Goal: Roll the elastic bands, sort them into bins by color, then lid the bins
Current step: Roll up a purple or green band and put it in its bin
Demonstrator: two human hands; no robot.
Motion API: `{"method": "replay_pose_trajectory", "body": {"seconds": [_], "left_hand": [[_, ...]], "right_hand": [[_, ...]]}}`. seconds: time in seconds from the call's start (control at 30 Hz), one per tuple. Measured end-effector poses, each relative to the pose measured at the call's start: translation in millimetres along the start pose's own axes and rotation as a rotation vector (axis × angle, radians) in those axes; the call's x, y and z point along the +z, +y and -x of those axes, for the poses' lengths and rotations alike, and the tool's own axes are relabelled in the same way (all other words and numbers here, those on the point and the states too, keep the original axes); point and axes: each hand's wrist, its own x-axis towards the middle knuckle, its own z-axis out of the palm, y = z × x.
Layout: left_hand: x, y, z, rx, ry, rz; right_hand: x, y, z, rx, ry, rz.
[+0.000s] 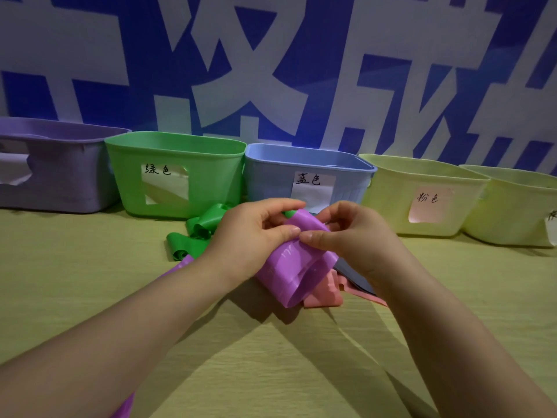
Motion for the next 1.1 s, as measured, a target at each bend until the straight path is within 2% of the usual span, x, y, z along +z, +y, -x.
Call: {"method": "replay_pose_trajectory", "body": {"seconds": [0.17,0.33,0.7,0.83,1.0,1.1], "left_hand": [[-1,-3,-2,0.01,0.008,0.01],[-2,-5,-4,0.04,0.018,0.009],[0,-12,-3,0.082,-0.028,-0.043],[1,-12,-3,0.06,-0.017,-0.024],[3,-5,-3,-0.042,-0.119,0.207],[2,-3,-1,-0.039,-0.154,0.234]], "right_hand": [[0,0,3,0.045,-0.14,-0.138],[-1,1,4,0.071,-0.188,-0.114],[-1,0,4,0.252,-0.356,-0.32],[3,-1,5,0.228,-0.34,-0.358],[3,-4,4,0.167,-0.211,-0.419],[2,-4,5,0.165,-0.277,-0.407]]}}
